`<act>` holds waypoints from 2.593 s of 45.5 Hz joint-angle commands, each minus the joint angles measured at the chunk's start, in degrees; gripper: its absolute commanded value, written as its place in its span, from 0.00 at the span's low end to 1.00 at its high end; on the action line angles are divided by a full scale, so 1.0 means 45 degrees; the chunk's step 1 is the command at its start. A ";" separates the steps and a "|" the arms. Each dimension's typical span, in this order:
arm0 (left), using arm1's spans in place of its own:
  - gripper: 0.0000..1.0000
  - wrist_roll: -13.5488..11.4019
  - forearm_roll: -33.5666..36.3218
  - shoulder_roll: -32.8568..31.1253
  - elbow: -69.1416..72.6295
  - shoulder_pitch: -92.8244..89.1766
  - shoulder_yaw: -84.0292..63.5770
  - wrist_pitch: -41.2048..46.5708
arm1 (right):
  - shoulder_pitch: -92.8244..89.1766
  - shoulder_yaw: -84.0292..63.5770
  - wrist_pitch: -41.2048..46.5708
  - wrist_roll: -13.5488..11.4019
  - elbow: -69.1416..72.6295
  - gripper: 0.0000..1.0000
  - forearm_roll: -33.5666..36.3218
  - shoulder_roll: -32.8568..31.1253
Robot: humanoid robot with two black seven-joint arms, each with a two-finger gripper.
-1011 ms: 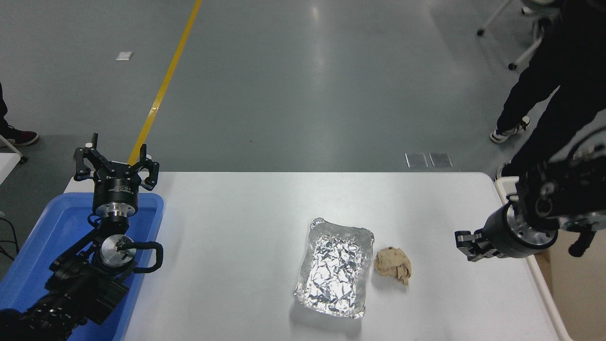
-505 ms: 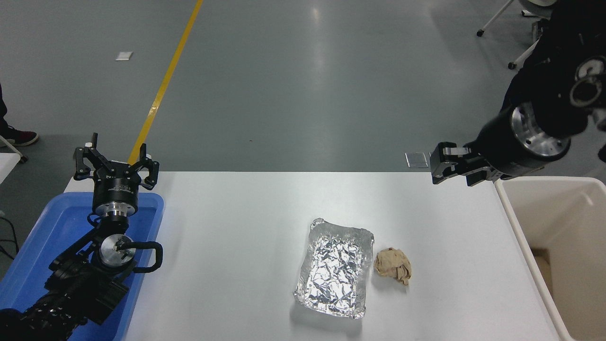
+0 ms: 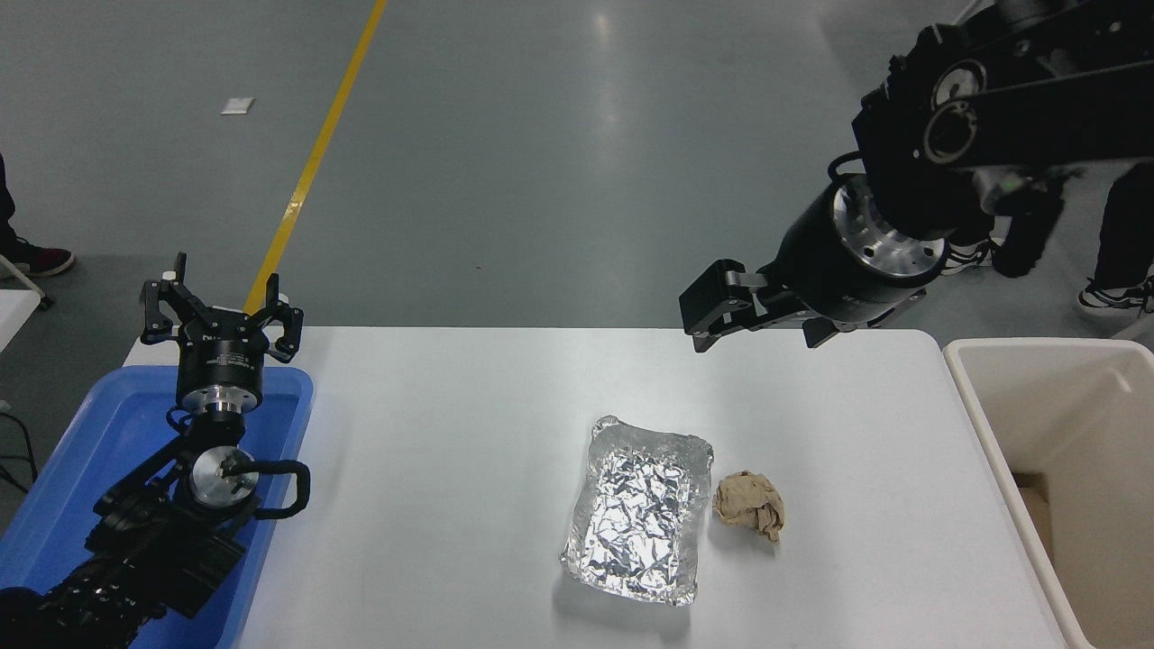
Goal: Pick up foil plate and place in dustbin
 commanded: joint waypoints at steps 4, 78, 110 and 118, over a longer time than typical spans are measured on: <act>0.99 0.0012 0.0009 -0.0002 0.0001 -0.0008 0.0004 0.0001 | -0.0935 0.0438 0.0691 -0.0012 -0.0926 1.00 0.0205 0.0396; 0.99 0.0031 0.0029 0.0018 0.0001 -0.0008 0.0004 0.0000 | -1.1287 0.0633 -0.4250 -0.0012 -0.4382 1.00 0.0186 0.2545; 0.99 0.0012 0.0029 0.0018 0.0001 -0.0008 0.0004 0.0001 | -1.3202 0.1200 -0.5500 -0.0012 -0.5847 0.97 0.0088 0.2545; 0.99 0.0012 0.0029 0.0018 0.0001 -0.0008 0.0004 0.0001 | -1.3710 0.1200 -0.5891 -0.0032 -0.6453 0.93 0.0029 0.2545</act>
